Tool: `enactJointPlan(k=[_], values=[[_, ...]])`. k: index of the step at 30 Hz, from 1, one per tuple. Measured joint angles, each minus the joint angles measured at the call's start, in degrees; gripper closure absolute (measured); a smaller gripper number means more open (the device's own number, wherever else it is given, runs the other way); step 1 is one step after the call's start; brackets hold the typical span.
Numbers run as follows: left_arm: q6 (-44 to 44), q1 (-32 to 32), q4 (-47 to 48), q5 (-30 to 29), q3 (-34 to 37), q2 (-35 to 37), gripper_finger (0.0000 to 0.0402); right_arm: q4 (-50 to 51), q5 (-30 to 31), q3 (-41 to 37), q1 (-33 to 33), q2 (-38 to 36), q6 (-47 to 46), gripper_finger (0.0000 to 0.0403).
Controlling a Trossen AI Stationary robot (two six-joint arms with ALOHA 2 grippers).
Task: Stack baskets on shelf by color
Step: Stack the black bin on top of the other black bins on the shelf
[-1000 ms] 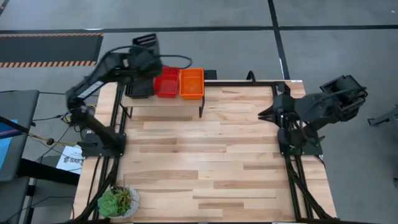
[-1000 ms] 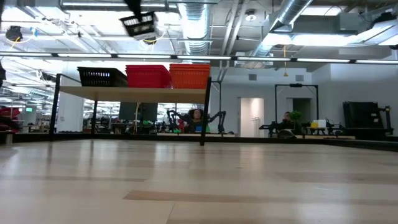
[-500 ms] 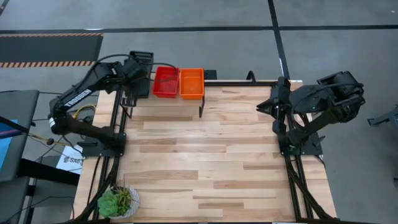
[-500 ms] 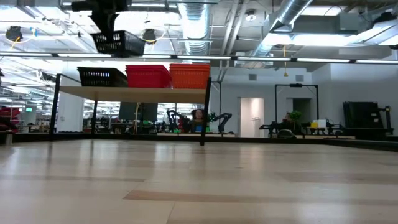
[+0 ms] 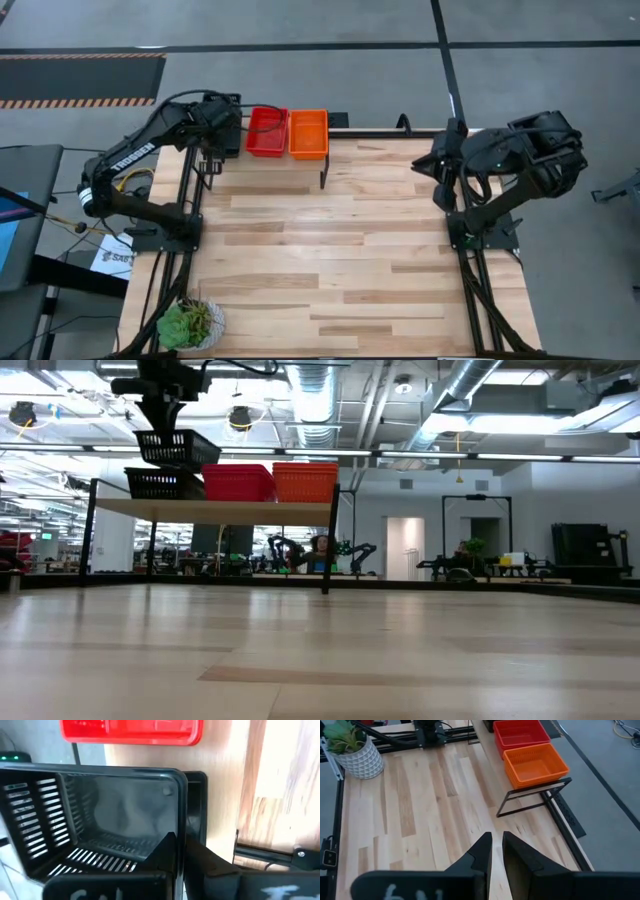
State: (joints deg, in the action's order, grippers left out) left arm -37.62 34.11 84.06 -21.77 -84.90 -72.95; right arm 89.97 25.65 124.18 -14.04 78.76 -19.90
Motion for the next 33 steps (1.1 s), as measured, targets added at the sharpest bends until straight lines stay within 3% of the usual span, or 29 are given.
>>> enactJointPlan(k=[12, 33], values=[[3.9, 0.0, 1.4, 3.1, 0.0, -0.2, 0.0401, 0.0, 0.0, 0.0, 0.4, 0.0, 0.3, 0.0333], [3.3, 0.0, 1.5, 3.2, 0.0, -0.3, 0.0401, 0.0, 0.0, 0.0, 0.4, 0.0, 0.5, 0.0333]])
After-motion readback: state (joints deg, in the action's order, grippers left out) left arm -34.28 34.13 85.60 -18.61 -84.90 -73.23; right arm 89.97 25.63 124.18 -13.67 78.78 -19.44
